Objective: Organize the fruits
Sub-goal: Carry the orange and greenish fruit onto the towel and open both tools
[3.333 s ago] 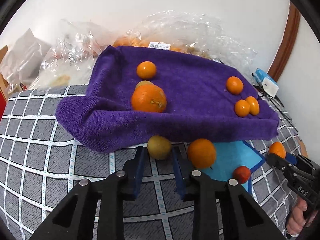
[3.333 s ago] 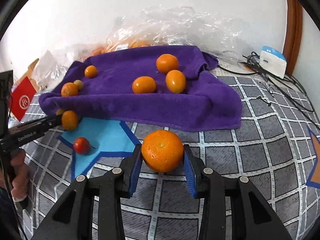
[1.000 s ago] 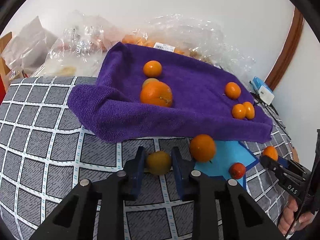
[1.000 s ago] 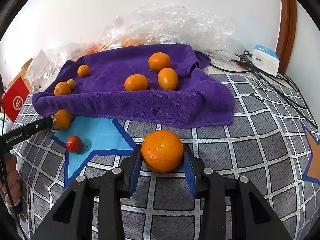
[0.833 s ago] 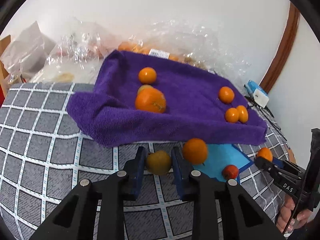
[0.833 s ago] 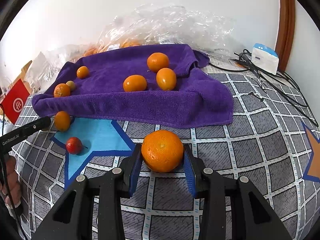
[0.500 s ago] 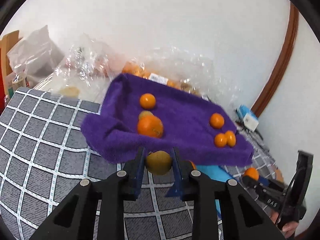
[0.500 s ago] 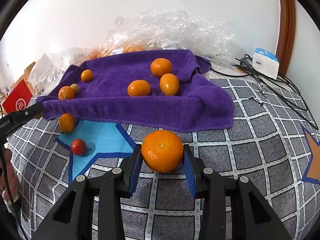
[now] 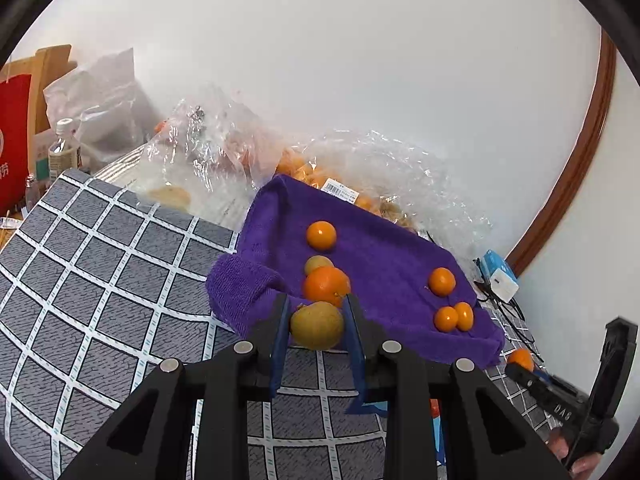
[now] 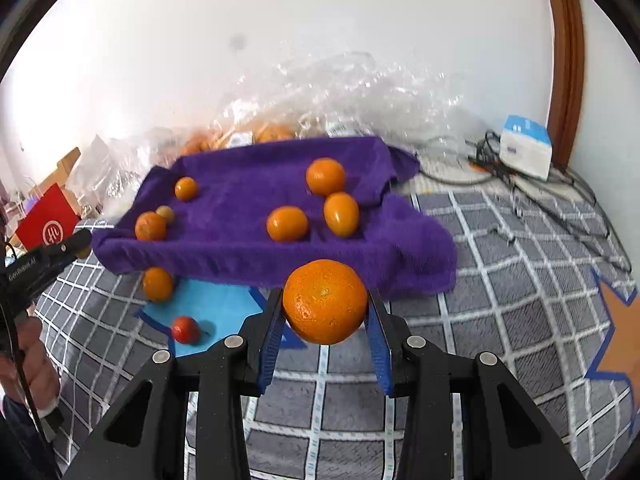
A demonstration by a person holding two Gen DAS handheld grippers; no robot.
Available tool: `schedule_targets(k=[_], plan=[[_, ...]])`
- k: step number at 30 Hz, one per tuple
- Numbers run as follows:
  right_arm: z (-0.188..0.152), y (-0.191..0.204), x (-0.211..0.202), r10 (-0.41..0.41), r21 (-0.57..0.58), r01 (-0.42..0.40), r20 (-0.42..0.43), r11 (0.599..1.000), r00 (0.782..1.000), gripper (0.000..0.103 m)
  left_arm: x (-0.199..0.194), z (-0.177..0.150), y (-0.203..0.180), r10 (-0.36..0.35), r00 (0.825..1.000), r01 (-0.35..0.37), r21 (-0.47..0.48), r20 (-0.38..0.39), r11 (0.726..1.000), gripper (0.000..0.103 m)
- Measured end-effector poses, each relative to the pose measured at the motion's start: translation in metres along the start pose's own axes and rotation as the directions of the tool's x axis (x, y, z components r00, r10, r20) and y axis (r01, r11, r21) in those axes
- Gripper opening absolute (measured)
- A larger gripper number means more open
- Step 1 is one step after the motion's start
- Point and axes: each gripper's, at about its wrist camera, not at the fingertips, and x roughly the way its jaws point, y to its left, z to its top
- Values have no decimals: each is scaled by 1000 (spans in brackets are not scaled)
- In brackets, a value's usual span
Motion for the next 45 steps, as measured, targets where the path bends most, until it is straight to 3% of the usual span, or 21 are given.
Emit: schedule_targets(k=[9, 18, 27, 37, 42, 45], plan=[[47, 13, 4, 6, -34, -5, 27, 999, 1000, 39, -2, 20, -2, 18, 1000, -18, -3, -1, 1000, 25], [93, 27, 61, 40, -26, -41, -29, 999, 999, 39, 1, 72, -2, 88, 996, -89, 55, 16, 994, 25], [91, 30, 128, 39, -37, -46, -158, 998, 987, 39, 50, 89, 6, 79, 994, -76, 48, -75, 996, 25], [85, 32, 139, 63, -49, -73, -186, 996, 981, 40, 118, 81, -4, 120, 968, -108, 69, -222, 992, 25], [84, 32, 136, 88, -46, -99, -195, 994, 977, 56, 131, 73, -8, 165, 958, -143, 106, -234, 984, 25], [87, 30, 131, 80, -50, -91, -193, 995, 978, 57, 132, 71, -14, 191, 957, -161, 148, -218, 976, 25]])
